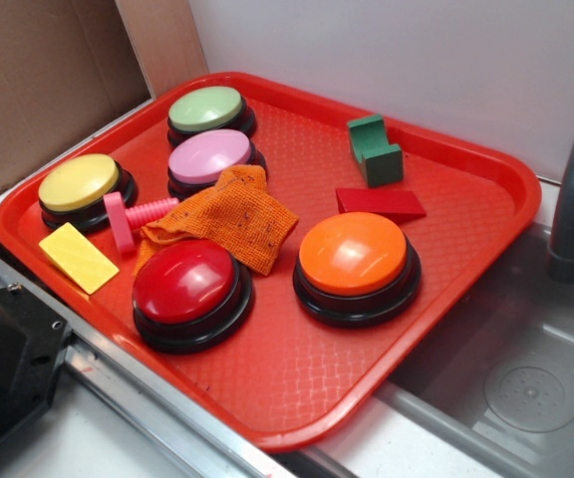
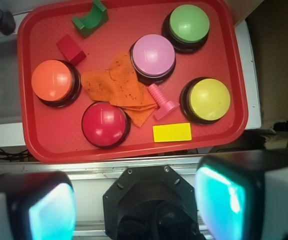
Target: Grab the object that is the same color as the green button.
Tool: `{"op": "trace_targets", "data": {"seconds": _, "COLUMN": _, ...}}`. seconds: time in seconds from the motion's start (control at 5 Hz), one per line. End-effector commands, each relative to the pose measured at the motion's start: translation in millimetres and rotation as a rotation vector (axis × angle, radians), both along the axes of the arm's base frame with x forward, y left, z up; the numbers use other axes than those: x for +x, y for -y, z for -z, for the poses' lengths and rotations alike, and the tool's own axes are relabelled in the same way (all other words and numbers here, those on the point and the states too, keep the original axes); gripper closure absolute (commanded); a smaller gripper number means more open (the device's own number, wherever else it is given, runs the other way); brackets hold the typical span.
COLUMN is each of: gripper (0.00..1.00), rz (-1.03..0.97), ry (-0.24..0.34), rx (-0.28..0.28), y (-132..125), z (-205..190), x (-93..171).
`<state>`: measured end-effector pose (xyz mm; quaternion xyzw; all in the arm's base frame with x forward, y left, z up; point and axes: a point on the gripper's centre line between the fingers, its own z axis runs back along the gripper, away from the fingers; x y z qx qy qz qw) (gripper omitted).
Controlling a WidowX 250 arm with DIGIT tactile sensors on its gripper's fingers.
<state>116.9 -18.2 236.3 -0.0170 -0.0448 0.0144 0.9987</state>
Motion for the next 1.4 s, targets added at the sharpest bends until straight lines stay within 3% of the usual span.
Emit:
{"op": "trace_targets", "data": {"seconds": 0.0, "gripper": 0.00, "rz": 0.000, "ry": 0.000, "rx": 0.000, "y": 0.0, "z": 0.0, "x": 0.0}}
{"op": "trace_targets", "data": {"seconds": 0.2, "gripper": 0.00, "rz": -0.047, "ry": 0.034, "rx": 0.012, "y": 6.5, "z": 7.5, "x": 19.1}}
{"op": "trace_targets", "data": {"seconds": 0.6, "gripper": 0.00, "rz": -0.238, "ry": 0.110, "rx": -0.019, "y": 10.0, "z": 36.9, "x": 56.7}}
{"op": "trace_targets", "data": {"seconds": 1.0, "gripper": 0.00, "rz": -0.463, "ry": 0.207, "rx": -0.022, "y": 25.2, "z": 91.3, "x": 126.8}}
{"op": "trace_targets", "data": {"seconds": 1.2, "gripper": 0.00, "rz": -0.541, "ry": 0.239, "rx": -0.016, "y": 32.5, "z": 107.0, "x": 149.6}}
